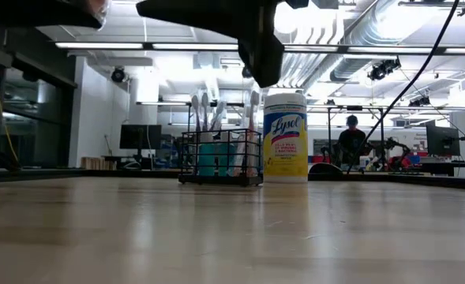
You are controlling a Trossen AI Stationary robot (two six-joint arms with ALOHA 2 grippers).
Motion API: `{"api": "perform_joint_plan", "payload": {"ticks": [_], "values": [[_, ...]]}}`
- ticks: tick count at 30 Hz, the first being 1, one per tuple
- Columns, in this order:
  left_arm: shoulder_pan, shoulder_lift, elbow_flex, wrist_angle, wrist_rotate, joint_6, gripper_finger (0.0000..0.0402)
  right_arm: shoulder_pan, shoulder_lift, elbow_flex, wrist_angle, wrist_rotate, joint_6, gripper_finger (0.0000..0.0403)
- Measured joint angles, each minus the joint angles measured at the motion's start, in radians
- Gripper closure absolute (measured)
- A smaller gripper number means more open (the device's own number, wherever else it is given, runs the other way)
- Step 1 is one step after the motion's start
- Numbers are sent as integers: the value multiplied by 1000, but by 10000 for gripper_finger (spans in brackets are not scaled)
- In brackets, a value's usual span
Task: Pick & Place toothbrushing station
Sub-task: Put the orange toothbrush into the black mesh organizer
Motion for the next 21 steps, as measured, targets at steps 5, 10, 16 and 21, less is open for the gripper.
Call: {"api": "perform_joint_plan", "payload": {"ticks": [5,10,16,21], "values": [[7,0,0,54,13,101,397,-7,0,0,6,-48,21,261],[23,0,0,100,54,181,397,-7,0,0,7,-69,26,261],[46,6,0,126,105,310,397,-6,0,0,59,-123,28,261],[53,37,0,217,105,484,397,-7,0,0,100,-176,50,261]]}}
